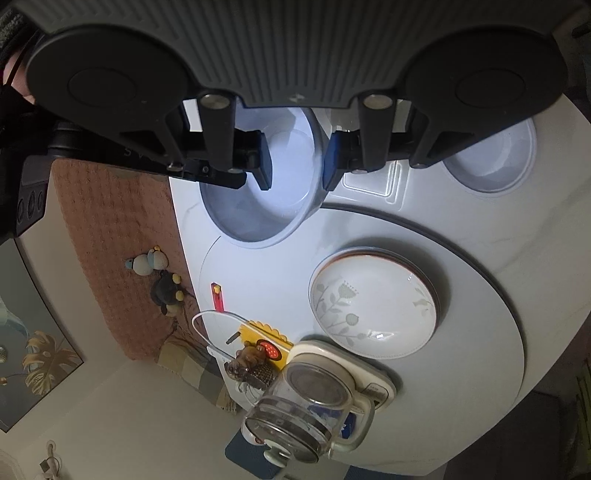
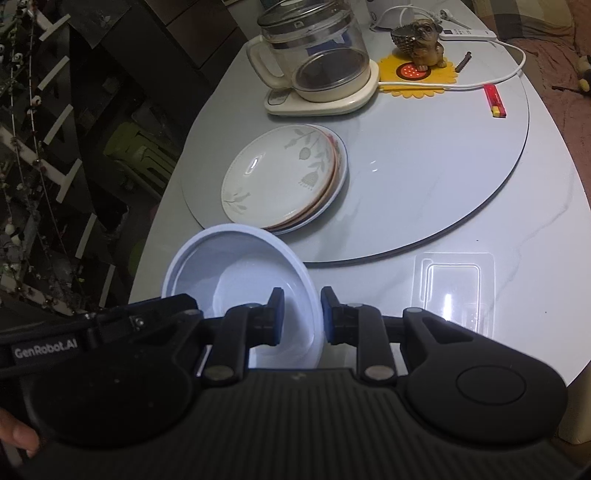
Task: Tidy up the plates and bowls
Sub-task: 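Close both grippers on the second lavender-rimmed bowl rim and lift it, then carry the lavender-rimmed bowl with both grippers toward the leaf-pattern plate stack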
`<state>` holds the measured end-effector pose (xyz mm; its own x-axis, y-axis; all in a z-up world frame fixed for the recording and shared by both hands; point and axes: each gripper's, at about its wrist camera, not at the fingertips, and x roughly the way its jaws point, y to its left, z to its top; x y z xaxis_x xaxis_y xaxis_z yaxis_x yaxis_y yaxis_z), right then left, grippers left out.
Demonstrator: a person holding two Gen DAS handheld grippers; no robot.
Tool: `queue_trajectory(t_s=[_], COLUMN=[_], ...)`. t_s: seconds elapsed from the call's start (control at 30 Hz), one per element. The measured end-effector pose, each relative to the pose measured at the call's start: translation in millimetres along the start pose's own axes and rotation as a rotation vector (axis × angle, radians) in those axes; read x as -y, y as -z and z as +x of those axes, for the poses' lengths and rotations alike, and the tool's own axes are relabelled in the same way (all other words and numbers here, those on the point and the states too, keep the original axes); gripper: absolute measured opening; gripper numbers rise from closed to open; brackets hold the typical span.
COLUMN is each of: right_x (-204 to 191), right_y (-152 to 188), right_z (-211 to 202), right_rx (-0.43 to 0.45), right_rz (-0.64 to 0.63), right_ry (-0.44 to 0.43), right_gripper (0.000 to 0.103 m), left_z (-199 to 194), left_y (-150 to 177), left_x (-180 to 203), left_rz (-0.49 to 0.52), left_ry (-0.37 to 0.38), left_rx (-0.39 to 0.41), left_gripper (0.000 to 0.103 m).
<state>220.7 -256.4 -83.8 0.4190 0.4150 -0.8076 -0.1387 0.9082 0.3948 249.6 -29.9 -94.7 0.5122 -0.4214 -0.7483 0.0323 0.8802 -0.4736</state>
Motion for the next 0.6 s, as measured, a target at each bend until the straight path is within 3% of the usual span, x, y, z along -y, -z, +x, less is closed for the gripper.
queue_trajectory(t_s=[0.33, 0.6], right_x=[-50, -101], right_y=[9, 14], right_z=[17, 45], right_rx=[-0.023, -0.110], right_rz=[-0.032, -0.143], right_ry=[-0.005, -0.002], right_gripper=[0.025, 0.025], left_z=[-35, -58], left_y=[-2, 17], left_x=[-48, -90], left_rz=[-0.067, -0.141], left_ry=[-0.012, -0.094], left_rx=[0.072, 0.148], left_gripper=[0.033, 0.033])
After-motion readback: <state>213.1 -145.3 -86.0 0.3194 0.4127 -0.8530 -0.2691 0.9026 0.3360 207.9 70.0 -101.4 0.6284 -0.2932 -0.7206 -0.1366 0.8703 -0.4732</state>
